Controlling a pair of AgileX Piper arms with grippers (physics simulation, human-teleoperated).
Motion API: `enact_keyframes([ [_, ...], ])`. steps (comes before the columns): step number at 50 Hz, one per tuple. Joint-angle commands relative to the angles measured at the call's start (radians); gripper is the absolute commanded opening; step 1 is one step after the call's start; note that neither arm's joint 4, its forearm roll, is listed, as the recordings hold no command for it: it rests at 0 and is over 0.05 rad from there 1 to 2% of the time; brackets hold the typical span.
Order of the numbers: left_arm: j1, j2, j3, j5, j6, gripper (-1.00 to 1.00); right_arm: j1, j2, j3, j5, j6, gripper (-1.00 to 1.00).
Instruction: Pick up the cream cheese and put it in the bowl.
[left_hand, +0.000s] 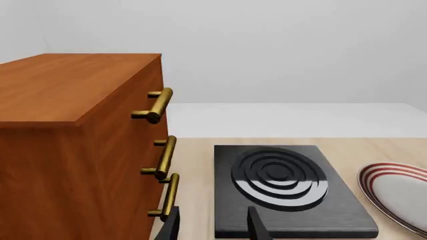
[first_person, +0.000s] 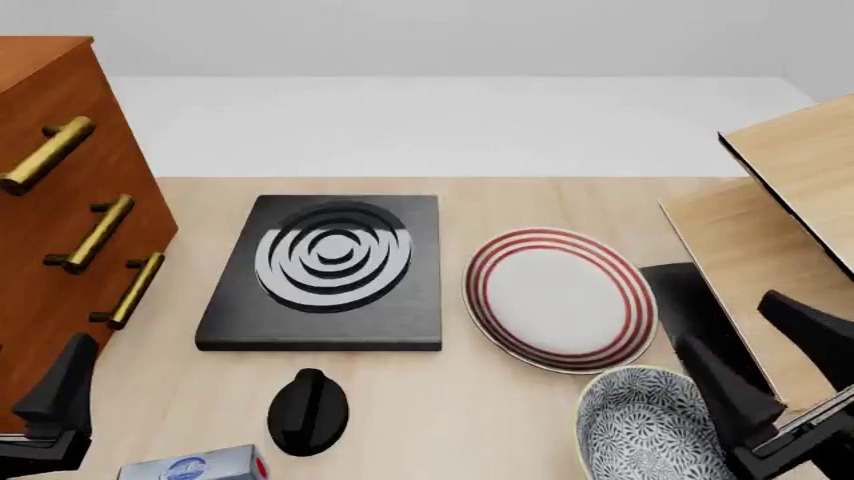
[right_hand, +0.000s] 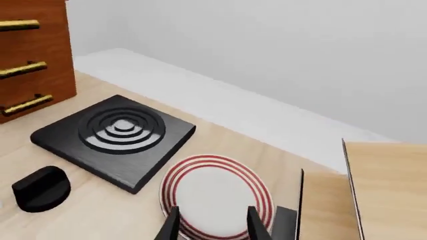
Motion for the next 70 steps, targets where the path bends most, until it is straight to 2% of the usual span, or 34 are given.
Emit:
enact_keyframes([
  [1, 0.000, 0.000, 0.000, 0.000, 0.000, 1.00, 0.198, 0.242, -0.066, -0.075, -0.088, 1.00],
  [2, 0.000, 0.000, 0.000, 0.000, 0.000, 1.00, 0.243, 0.300, -0.079, -0.100, -0.098, 1.00],
  [4, 0.000, 0.000, 0.000, 0.000, 0.000, 1.00, 0.252, 0.325, -0.084, -0.109, -0.110, 1.00],
  [16, 0.000, 0.000, 0.000, 0.000, 0.000, 1.00, 0.444, 0.639, -0.186, -0.210, -0.121, 1.00],
  [19, 0.000, 0.000, 0.000, 0.000, 0.000, 1.00, 0.467, 0.699, -0.207, -0.228, -0.140, 1.00],
  [21, 0.000, 0.000, 0.000, 0.000, 0.000, 1.00, 0.488, 0.731, -0.225, -0.234, -0.128, 1.00],
  [28, 0.000, 0.000, 0.000, 0.000, 0.000, 1.00, 0.570, 0.895, -0.291, -0.279, -0.143, 1.00],
  [43, 0.000, 0.000, 0.000, 0.000, 0.000, 1.00, 0.692, 1.171, -0.442, -0.317, -0.125, 1.00],
  [55, 0.000, 0.000, 0.000, 0.000, 0.000, 1.00, 0.772, 1.322, -0.570, -0.294, -0.115, 1.00],
  [70, 0.000, 0.000, 0.000, 0.000, 0.000, 1.00, 0.825, 1.450, -0.692, -0.267, -0.103, 1.00],
])
